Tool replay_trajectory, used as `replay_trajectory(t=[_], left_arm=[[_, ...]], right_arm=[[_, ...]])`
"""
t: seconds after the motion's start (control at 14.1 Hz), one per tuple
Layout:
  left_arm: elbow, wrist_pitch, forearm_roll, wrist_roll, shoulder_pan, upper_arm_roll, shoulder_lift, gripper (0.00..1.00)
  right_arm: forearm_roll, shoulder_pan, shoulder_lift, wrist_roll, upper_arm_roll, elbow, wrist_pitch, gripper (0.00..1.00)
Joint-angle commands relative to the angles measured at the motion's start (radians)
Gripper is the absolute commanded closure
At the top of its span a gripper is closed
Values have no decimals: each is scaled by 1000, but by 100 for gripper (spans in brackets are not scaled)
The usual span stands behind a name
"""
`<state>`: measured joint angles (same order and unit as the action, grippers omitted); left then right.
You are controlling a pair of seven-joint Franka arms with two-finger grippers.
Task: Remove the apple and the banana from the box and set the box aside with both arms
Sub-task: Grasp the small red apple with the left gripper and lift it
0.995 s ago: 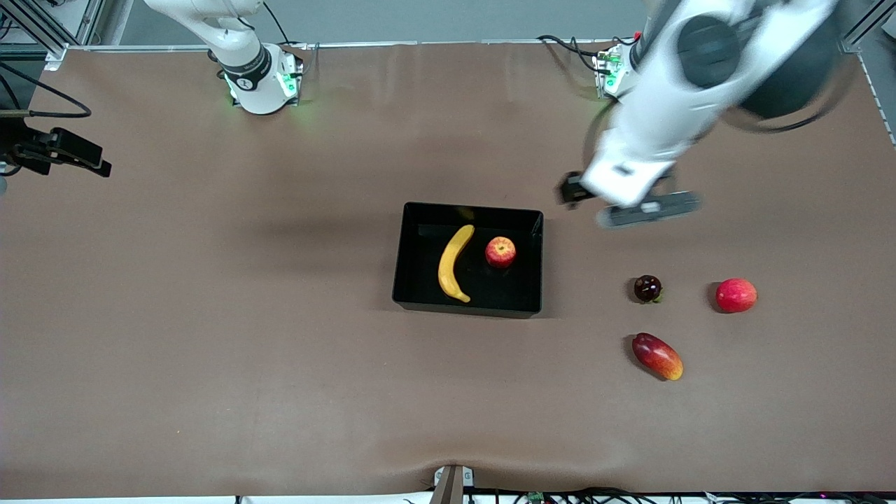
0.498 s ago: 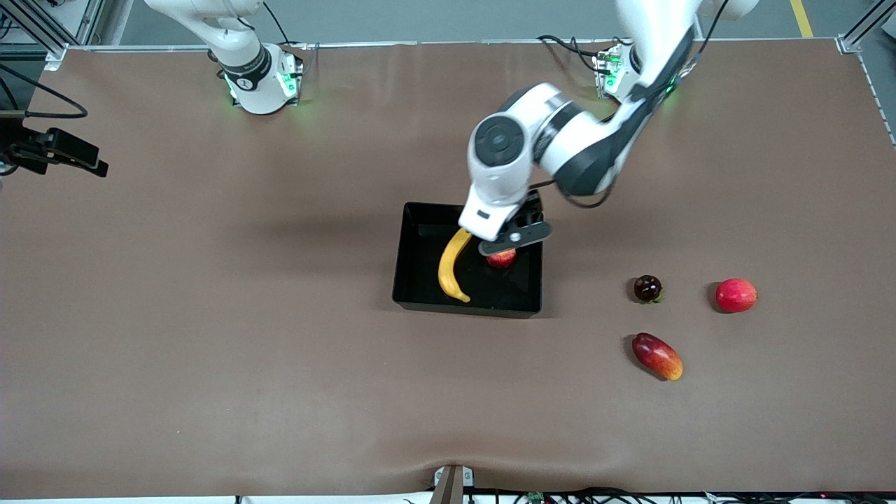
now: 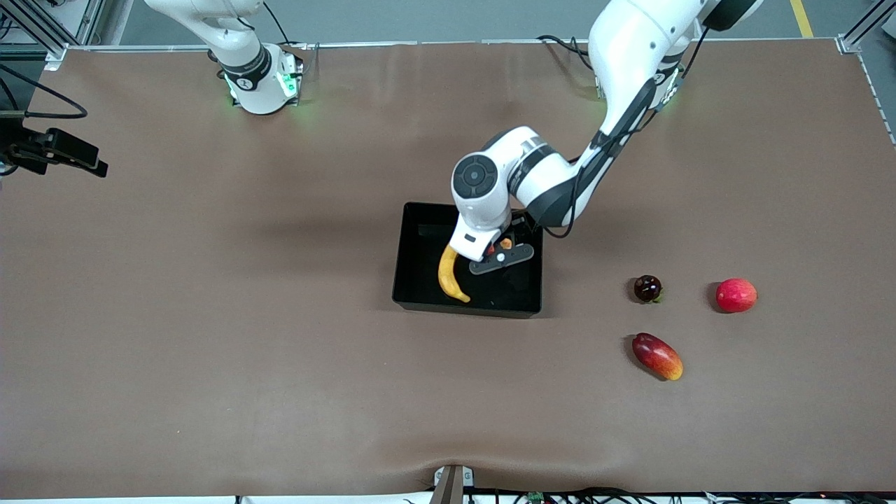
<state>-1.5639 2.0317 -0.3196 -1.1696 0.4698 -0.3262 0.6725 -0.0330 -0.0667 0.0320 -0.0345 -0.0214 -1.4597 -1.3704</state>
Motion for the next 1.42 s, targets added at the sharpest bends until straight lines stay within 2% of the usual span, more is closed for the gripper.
replay_trajectory(t=[0.0,0.28,0.36,0.43,0.5,0.71,1.0,1.14,1.35], left_arm=[[-13,68,-56,-58,-3,-1,41,0],[-65,119,-61,-58,-10,2,48,0],[-65,117,-61,-56,-13,2,45,24],[-64,114,-61,-55,-16,2,42,85],[-61,113,-61,-56,-19,2,38,100],[-51,107,-61,-42,-23,2,0,100],[-6,9,-61,-3,-33,1,-132,100],[31,-56,-52,89,-86,-1,-181,100],[19,-105,-35,311,-218,-7,-247,100]], right_arm=[[1,-19,12,7,-11,5,-6,0],[18,-15,45,7,-14,5,-7,0],[19,-18,49,7,-14,5,-9,0],[19,-21,72,8,-12,5,-9,0],[19,-21,86,8,-11,7,-9,0],[19,-22,101,8,-11,15,-29,0],[10,-45,114,7,-11,15,-29,0],[4,-35,138,5,-12,10,-24,0],[-14,16,169,-7,-17,4,-29,0]])
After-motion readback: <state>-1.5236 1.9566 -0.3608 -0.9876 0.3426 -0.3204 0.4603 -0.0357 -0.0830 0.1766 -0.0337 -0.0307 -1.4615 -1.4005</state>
